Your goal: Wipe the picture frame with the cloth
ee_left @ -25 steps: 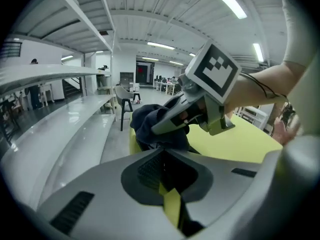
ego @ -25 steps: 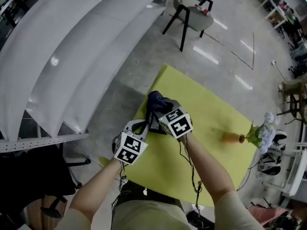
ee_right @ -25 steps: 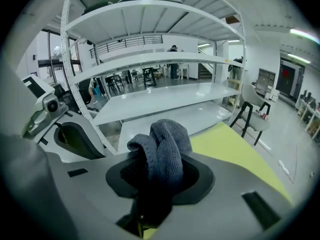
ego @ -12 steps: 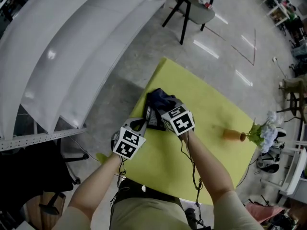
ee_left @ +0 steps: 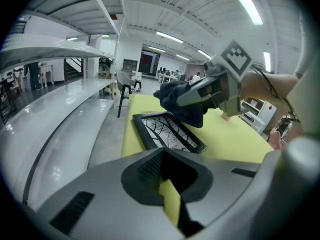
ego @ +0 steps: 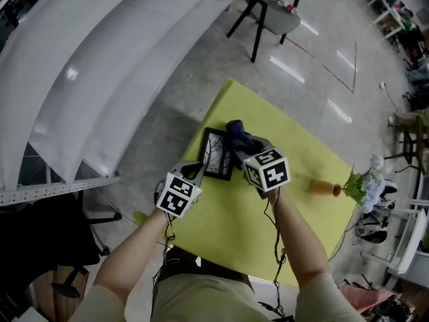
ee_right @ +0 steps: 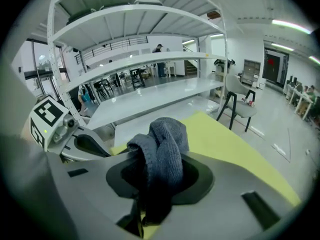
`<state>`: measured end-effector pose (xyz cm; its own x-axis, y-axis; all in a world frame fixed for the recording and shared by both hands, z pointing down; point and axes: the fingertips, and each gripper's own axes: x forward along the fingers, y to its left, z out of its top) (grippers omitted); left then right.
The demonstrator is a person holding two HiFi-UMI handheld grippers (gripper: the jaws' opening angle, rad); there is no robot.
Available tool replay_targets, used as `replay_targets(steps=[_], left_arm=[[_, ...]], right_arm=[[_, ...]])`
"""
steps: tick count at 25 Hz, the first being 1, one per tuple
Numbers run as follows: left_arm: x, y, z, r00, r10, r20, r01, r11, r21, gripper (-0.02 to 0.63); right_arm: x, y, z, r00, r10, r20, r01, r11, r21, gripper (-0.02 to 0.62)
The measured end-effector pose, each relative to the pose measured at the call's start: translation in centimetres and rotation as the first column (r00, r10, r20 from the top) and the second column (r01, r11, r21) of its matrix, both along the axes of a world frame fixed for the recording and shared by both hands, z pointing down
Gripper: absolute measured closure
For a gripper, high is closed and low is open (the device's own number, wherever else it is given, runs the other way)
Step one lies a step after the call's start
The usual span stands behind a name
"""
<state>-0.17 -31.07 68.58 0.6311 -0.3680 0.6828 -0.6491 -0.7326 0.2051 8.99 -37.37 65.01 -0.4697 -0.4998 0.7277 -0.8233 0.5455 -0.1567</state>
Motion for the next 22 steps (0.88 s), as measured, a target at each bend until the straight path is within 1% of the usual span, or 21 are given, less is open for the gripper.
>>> replay_targets(steps=[3,6,9,12,15,17,19,22], left_arm=[[-0.1,0.7,-0.1,1.0,0.019,0.016,-0.019,1.0,0.003,0.599],[-0.4,1.4,-0.2,1.0,0.01,0.006,-0.01,1.0,-0.005,0.599],[-0.6,1.6,-0.1,1.0,-0.01,-0.002,0.01,1.0,-0.003,0.598],[-0.7,1.6,-0.1,1.0,-0.016,-0.007,0.016,1.0,0.0,0.598],[-0.7,1.6,-0.1,1.0,-0.019,-0.021,0.019,1.0,-0.001,0.598],[-0.8,1.5,-0.1,1.0,-0.006,-0.02,0.006,1.0,0.013,0.598],[-0.9,1.5,-0.1,1.0,0.009,-0.015,-0.008,1.0,0.026,0.599],[-0.9,1.5,-0.1,1.0,0.007,-0.026,-0.006,1.0,0.015,0.598]], right_arm=[[-2.4,-0.2,-2.1,0.997,-0.041,0.064,0.039,0.999,0.032,0.482],[-5.1,-0.1,-2.1,0.992,-0.094,0.085,0.092,0.995,0.032,0.482],[-7.7,0.8,-0.6,0.985,-0.146,0.091,0.147,0.989,-0.003,0.482],[-9.4,2.1,1.5,0.981,-0.174,0.087,0.179,0.983,-0.047,0.482],[-9.4,2.8,2.9,0.983,-0.166,0.078,0.171,0.983,-0.066,0.483],[-8.7,2.9,3.1,0.986,-0.151,0.074,0.157,0.985,-0.077,0.485],[-7.7,3.1,3.3,0.988,-0.149,0.048,0.153,0.985,-0.085,0.486],[-5.3,3.5,3.5,0.99,-0.144,-0.006,0.143,0.986,-0.091,0.486]])
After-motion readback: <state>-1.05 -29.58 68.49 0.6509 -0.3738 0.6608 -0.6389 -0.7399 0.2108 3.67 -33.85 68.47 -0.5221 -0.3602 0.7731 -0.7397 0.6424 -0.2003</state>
